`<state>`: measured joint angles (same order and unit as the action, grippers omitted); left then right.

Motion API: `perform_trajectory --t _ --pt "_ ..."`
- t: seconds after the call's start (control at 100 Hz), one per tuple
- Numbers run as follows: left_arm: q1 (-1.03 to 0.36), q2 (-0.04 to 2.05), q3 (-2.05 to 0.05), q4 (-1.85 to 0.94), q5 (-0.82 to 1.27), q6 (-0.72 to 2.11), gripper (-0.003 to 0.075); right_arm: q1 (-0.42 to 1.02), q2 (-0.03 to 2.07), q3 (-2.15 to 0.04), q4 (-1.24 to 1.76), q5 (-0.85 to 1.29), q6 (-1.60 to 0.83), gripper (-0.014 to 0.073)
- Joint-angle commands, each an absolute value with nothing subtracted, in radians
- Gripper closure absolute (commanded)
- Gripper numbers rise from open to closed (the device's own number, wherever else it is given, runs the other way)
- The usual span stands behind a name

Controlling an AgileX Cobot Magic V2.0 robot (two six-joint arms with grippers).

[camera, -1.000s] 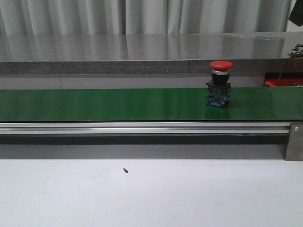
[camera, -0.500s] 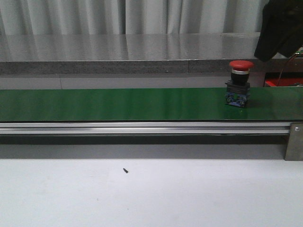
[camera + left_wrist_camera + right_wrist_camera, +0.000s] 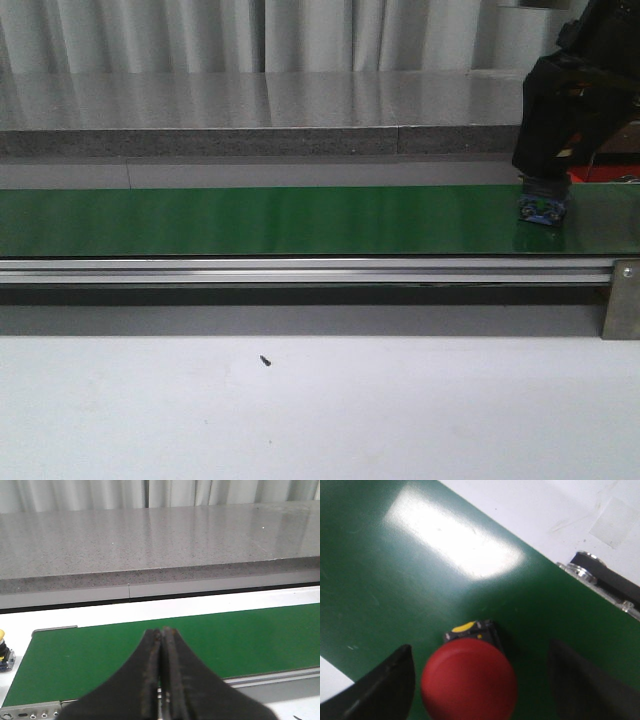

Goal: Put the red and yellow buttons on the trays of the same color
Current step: 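Grasp the second red button at the belt's end with the right gripper, then place the second red button in the red tray and release it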

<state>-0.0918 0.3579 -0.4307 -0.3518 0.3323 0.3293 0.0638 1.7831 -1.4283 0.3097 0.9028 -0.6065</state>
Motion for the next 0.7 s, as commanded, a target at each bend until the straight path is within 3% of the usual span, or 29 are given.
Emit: perform_trajectory --t 0.0,0.12,0.19,0.43,0.69 --pt "-0.099 0.363 -0.460 -0.371 0.265 0.329 0.0740 0.065 1.737 -1.457 0.314 0.876 -0.617 0.0158" --pt "-0.099 0.363 -0.460 -0.371 0.265 0.329 0.0740 0.065 1.737 -1.457 0.302 0.914 -0.617 0.0404" --pt "-0.099 0.363 -0.460 -0.371 0.265 0.329 0.0740 0.062 1.737 -1.457 0.301 0.929 -0.614 0.0484" --pt "-0.099 0.363 -0.460 -0.371 0.265 0.329 0.0740 0.020 1.732 -1.552 0.243 0.941 -0.483 0.0492" --pt "-0.099 0.363 -0.460 -0.371 0.265 0.329 0.0740 -0.138 1.758 -1.752 0.217 0.961 -0.442 0.0492"
